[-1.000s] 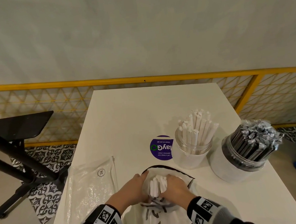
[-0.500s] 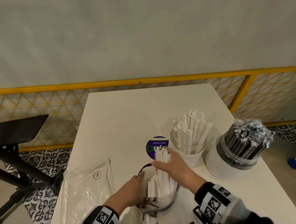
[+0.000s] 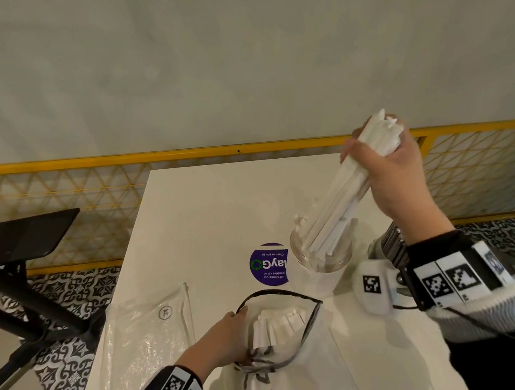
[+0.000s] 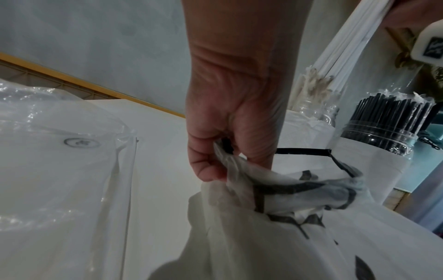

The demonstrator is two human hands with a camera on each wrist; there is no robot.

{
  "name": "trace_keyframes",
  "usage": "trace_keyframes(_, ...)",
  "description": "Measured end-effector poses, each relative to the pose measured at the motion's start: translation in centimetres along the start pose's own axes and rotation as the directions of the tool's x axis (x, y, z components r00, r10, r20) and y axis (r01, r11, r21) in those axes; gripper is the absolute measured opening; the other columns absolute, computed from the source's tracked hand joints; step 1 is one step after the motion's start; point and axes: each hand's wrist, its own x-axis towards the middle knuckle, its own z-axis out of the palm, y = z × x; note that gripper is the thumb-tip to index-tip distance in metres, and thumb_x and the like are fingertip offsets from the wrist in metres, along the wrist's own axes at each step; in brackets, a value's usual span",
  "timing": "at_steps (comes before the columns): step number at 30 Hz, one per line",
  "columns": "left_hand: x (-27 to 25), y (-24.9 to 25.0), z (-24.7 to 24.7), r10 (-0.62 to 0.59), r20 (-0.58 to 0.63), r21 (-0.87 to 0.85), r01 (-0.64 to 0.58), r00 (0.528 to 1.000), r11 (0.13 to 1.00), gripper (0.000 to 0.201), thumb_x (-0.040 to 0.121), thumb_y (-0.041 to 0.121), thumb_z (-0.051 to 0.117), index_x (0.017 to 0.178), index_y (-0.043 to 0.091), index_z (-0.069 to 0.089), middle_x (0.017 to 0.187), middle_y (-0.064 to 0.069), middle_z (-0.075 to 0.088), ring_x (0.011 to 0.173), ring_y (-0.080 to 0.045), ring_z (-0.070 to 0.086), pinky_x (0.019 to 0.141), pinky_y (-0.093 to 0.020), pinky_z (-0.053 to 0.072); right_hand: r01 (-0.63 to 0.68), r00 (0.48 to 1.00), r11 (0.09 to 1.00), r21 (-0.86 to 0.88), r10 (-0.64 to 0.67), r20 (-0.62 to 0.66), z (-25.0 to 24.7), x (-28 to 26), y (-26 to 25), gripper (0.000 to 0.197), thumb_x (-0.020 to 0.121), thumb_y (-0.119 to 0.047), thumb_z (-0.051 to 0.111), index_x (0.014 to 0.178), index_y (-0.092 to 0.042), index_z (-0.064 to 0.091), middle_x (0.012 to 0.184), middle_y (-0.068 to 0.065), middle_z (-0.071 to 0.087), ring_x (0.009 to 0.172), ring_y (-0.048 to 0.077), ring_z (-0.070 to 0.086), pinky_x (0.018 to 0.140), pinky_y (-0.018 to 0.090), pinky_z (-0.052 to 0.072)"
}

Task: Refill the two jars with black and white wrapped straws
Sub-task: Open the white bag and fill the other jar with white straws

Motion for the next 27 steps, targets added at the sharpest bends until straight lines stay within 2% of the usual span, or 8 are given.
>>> trace_keyframes(7,-0.1,0.1,-0.1,-0.011,0.003,0.049,0.011,1.000,0.999,0.086,0.076,0.021,0.067,0.147,0.017,0.018,0.126,-0.012,0.052,0.103,-0.025,0.061,0.082,-0.027,0.048,-0.002,0.997,0.994,-0.106,-0.006,-0.072,-0.3,-0.2,2.6,0.034,0.077,-0.016,0.075,0.099,-0.023,0.051,0.090,0.008,0.068,0.079,0.020,0.066,0.068,0.032,0.056)
trace_keyframes(12,-0.2,0.2,-0.2,-0.010,0.014,0.062,0.009,1.000,0.998,0.082,0.075,0.019,0.064,0.145,0.014,0.022,0.123,-0.012,0.052,0.104,-0.026,0.059,0.082,-0.029,0.048,-0.098,0.993,0.939,-0.329,0.116,0.034,1.4,-2.8,7.3,0.035,0.079,-0.020,0.075,0.101,-0.024,0.048,0.084,-0.006,0.060,0.071,0.007,0.061,0.055,0.012,0.053)
trace_keyframes(14,-0.1,0.2,-0.2,-0.009,0.016,0.067,0.008,1.000,0.998,0.084,0.074,0.021,0.065,0.145,0.014,0.021,0.124,-0.013,0.053,0.105,-0.026,0.059,0.082,-0.030,0.048,-0.108,0.987,0.908,-0.406,0.146,0.063,1.7,-3.8,9.0,0.041,0.076,-0.020,0.077,0.106,-0.026,0.048,0.089,-0.007,0.060,0.081,0.011,0.062,0.063,0.013,0.051)
trace_keyframes(17,-0.2,0.1,-0.2,-0.017,0.008,0.065,0.017,1.000,0.998,0.085,0.074,0.019,0.066,0.145,0.015,0.019,0.125,-0.013,0.052,0.105,-0.027,0.059,0.080,-0.029,0.047,0.072,0.994,0.906,-0.418,-0.029,0.108,1.6,-3.7,10.3,0.074,0.075,-0.012,0.077,0.135,-0.028,0.035,0.129,-0.003,0.048,0.117,0.006,0.049,0.090,0.006,0.039)
trace_keyframes(19,-0.1,0.0,-0.1,-0.020,0.007,0.068,0.019,1.000,0.998,0.089,0.075,0.018,0.067,0.147,0.015,0.016,0.127,-0.013,0.050,0.106,-0.026,0.059,0.082,-0.029,0.048,0.253,0.965,0.815,-0.521,-0.175,0.195,1.5,-3.4,10.5,0.076,0.082,-0.009,0.069,0.144,-0.023,0.029,0.144,0.001,0.038,0.129,0.003,0.035,0.102,0.009,0.032)
trace_keyframes(22,-0.1,0.1,-0.1,-0.027,0.004,0.077,0.027,1.000,0.997,0.094,0.075,0.019,0.069,0.149,0.016,0.011,0.131,-0.012,0.048,0.108,-0.025,0.059,0.086,-0.029,0.050,0.455,0.890,0.595,-0.663,-0.275,0.363,1.3,-3.5,11.9,0.040,0.092,-0.008,0.053,0.132,-0.013,0.051,0.139,0.009,0.050,0.133,0.017,0.039,0.109,0.035,0.037)
trace_keyframes(24,-0.2,0.2,-0.1,-0.028,0.000,0.067,0.028,1.000,0.997,0.093,0.075,0.020,0.069,0.149,0.017,0.012,0.132,-0.012,0.048,0.108,-0.025,0.060,0.087,-0.030,0.050,0.496,0.868,0.508,-0.704,-0.257,0.425,1.1,-4.1,13.0,0.036,0.095,-0.014,0.042,0.127,-0.007,0.056,0.134,0.013,0.056,0.131,0.027,0.046,0.111,0.043,0.034)
trace_keyframes(27,-0.2,0.1,-0.1,-0.032,-0.002,0.059,0.032,1.000,0.998,0.091,0.076,0.021,0.067,0.149,0.018,0.012,0.132,-0.011,0.047,0.110,-0.026,0.059,0.088,-0.030,0.049,0.504,0.862,0.353,-0.788,-0.142,0.487,1.1,-5.5,13.6,0.048,0.097,-0.028,0.027,0.135,-0.008,0.048,0.142,0.010,0.049,0.138,0.024,0.036,0.118,0.040,0.009)
